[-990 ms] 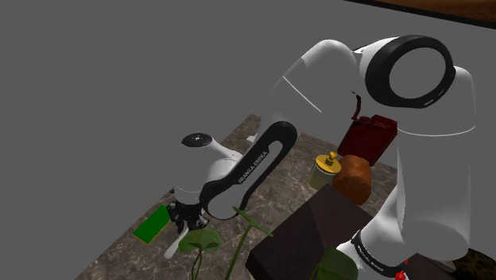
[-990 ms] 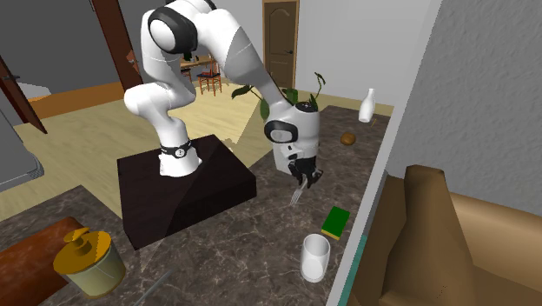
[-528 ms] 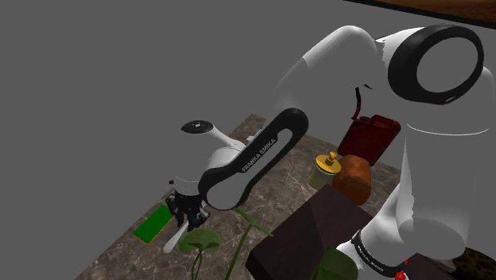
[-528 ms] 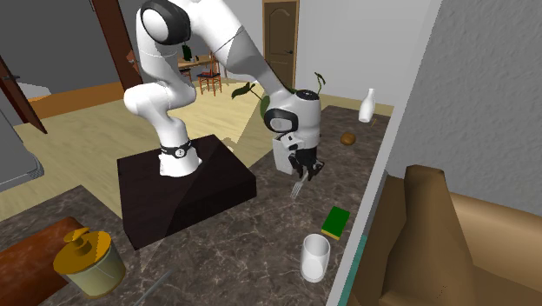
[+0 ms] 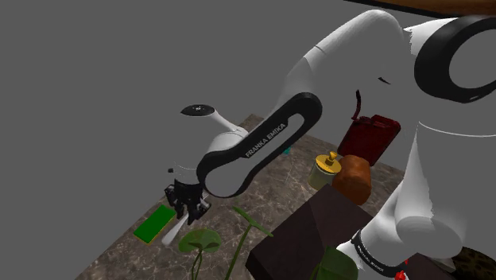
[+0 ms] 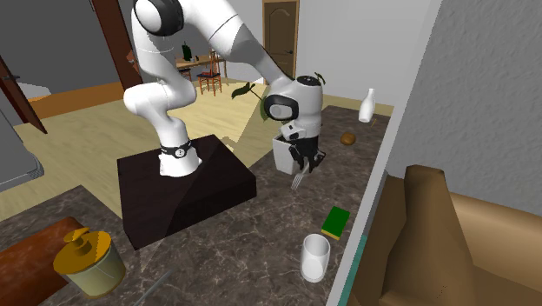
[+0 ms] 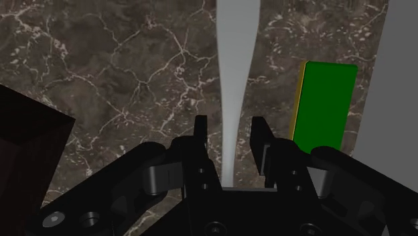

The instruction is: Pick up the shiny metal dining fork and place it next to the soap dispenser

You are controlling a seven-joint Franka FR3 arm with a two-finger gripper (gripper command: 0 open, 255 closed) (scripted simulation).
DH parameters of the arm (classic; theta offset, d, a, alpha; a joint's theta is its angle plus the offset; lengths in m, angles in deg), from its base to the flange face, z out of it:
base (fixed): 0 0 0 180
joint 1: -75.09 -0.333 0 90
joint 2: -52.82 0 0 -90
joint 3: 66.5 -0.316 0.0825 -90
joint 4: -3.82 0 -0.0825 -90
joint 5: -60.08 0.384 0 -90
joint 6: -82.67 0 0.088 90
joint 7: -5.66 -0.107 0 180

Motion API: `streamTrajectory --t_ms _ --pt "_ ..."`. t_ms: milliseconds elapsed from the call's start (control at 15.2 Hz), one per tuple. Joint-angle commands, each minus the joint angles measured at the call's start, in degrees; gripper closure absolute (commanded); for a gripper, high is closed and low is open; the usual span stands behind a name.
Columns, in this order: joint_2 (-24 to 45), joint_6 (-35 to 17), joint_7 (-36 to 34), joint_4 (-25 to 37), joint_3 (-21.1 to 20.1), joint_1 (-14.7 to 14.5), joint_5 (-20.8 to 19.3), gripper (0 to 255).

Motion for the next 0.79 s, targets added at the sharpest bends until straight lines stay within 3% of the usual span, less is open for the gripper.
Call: streamTrajectory --t_ms 0,726 --pt "-1.4 1.4 0.5 0.1 -0.7 0.5 1.1 255" --pt "-8.3 8.9 3.3 1.7 -3.3 2.8 6.3 255"
